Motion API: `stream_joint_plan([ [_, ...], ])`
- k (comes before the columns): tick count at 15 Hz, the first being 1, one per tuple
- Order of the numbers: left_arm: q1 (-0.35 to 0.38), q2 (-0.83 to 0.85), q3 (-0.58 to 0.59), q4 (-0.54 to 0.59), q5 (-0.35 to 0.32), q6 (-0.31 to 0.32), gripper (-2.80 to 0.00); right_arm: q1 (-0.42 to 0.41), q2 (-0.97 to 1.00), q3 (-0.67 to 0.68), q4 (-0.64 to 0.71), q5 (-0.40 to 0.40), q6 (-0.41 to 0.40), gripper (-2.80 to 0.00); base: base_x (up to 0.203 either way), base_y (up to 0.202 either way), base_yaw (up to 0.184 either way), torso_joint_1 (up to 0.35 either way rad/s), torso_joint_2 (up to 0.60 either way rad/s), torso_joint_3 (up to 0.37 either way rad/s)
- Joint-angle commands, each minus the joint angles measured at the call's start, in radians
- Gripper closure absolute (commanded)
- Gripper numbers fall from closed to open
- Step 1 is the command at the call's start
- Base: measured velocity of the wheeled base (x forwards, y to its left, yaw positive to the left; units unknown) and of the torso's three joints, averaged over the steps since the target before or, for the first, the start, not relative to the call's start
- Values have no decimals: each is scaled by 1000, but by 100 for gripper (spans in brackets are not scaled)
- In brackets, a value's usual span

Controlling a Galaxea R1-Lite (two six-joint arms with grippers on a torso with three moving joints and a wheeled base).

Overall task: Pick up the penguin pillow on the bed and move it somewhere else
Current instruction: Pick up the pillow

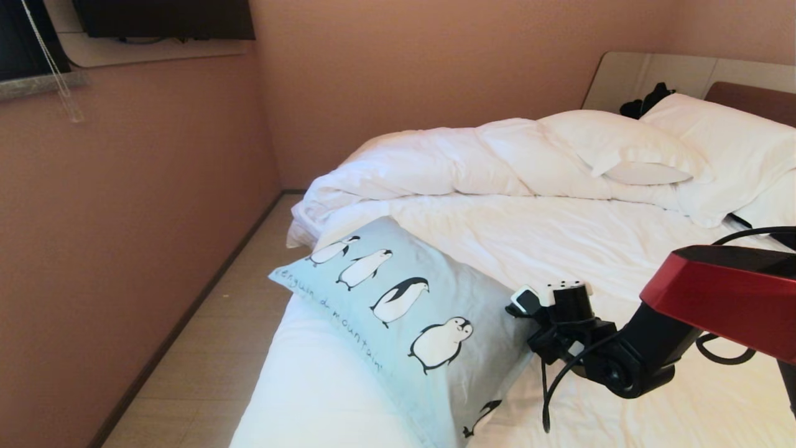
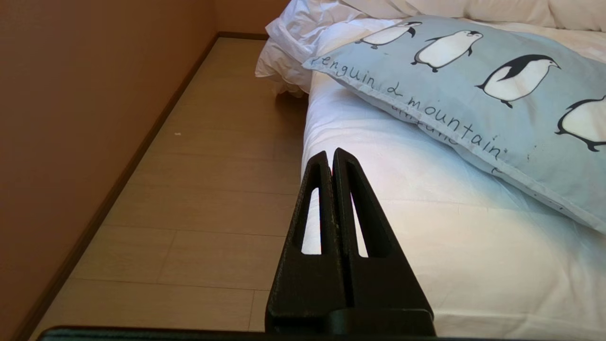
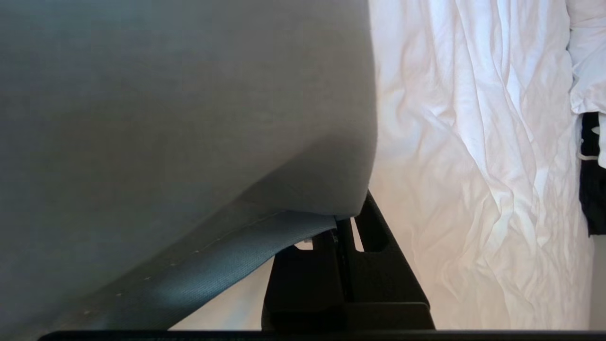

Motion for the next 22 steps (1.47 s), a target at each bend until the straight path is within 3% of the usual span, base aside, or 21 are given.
stream_joint_plan([
  [1,0,0,3,0,2,-1,0,2,-17,8,-5,20,-1,0,0,0,0,0,0,0],
  [5,0,1,3,0,1,-1,0,85,-104,62,5,95,61,0,0,0,0,0,0,0],
  [10,0,0,3,0,0,-1,0,209,-175,137,5,104,89,0,0,0,0,0,0,0],
  [16,0,0,3,0,0,-1,0,214,-295,268,0,106,92,0,0,0,0,0,0,0],
  [22,0,0,3,0,1,-1,0,222,-426,425,-4,107,145,0,0,0,0,0,0,0],
])
